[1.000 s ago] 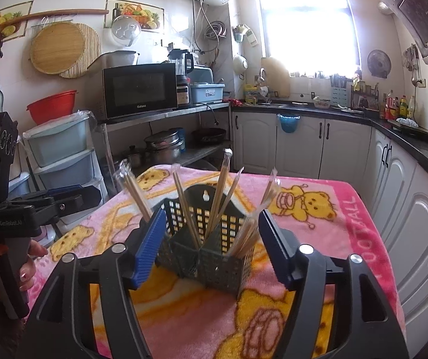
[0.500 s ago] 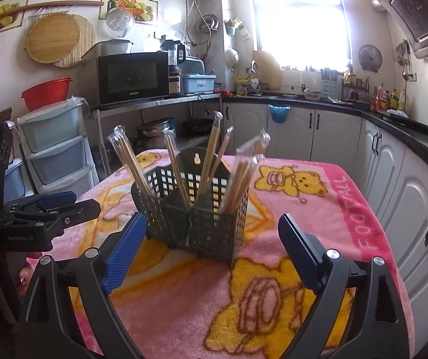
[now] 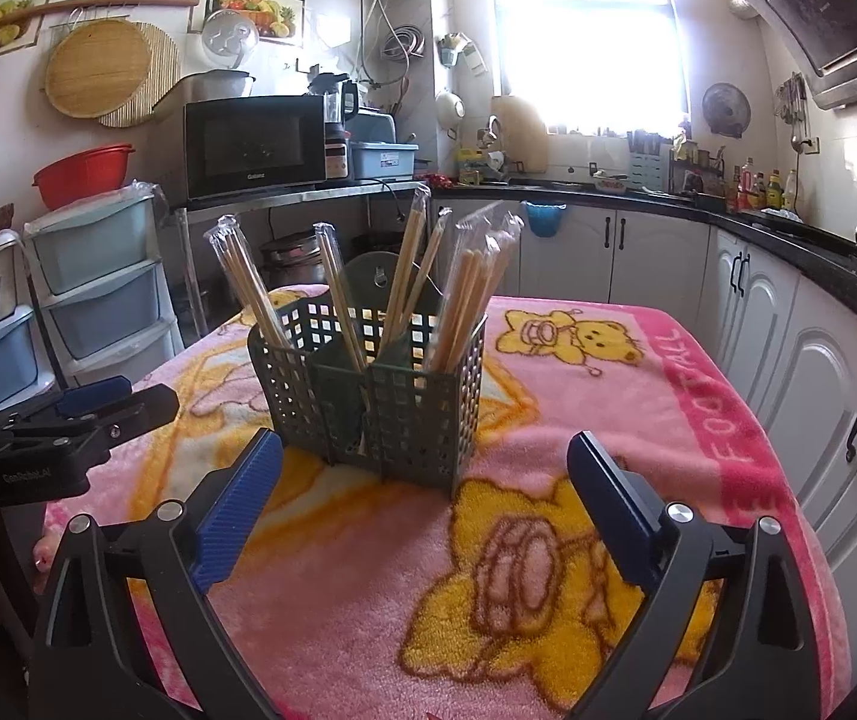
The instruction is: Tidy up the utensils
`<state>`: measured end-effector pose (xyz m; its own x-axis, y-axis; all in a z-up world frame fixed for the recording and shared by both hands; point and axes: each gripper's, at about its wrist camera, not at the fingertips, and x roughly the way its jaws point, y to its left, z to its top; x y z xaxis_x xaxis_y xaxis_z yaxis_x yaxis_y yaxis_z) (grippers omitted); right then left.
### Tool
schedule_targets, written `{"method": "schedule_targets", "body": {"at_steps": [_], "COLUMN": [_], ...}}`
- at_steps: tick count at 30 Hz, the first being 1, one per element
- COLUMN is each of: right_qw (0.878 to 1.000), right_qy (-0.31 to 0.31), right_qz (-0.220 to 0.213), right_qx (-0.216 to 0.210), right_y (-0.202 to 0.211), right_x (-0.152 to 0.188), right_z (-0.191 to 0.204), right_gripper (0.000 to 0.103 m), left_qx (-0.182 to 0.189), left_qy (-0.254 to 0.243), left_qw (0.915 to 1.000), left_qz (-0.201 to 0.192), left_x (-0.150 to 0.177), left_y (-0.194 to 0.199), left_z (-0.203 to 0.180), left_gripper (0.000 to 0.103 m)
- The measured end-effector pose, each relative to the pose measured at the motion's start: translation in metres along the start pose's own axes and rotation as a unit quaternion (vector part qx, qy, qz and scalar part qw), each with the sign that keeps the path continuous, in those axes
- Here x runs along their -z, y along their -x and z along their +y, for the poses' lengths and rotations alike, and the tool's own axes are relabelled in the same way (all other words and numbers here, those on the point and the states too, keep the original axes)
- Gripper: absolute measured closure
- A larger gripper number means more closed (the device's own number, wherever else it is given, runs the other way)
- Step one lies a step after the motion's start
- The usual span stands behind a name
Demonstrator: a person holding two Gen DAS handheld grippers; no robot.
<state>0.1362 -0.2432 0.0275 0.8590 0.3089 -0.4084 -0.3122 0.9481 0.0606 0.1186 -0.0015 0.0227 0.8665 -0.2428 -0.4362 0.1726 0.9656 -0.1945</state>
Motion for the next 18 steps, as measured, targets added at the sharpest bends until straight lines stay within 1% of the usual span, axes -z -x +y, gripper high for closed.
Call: {"method": "schedule_targets", "body": {"at_steps": [6, 14, 18], "right_qw": [1.0, 0.998, 0.997], "right_qy": [-0.002, 0.001, -0.009], "right_qz": [-0.015, -0.059, -0.08], "right_qx": [0.008, 0.02, 0.021], "right_y": [0.003, 0.015, 0.021], "right_x": [0.009, 0.026, 0.035], "right_z": [-0.001, 0.005, 0.005], "right_gripper": [0.009, 0.007, 0.007], "left_qx": [-0.002, -0.027, -0.025], "left_qy": [-0.008, -0.012, -0.027], "left_qw": [0.9999, 0.9988, 0.9976], "left_qz": [-0.015, -0.039, -0.059], "left_x": [0.007, 0.017, 0.023], "left_y": [0.002, 0.005, 0.011], "left_z": [-0.002, -0.001, -0.005], "left_gripper": [0.01, 0.01, 0.01]}}
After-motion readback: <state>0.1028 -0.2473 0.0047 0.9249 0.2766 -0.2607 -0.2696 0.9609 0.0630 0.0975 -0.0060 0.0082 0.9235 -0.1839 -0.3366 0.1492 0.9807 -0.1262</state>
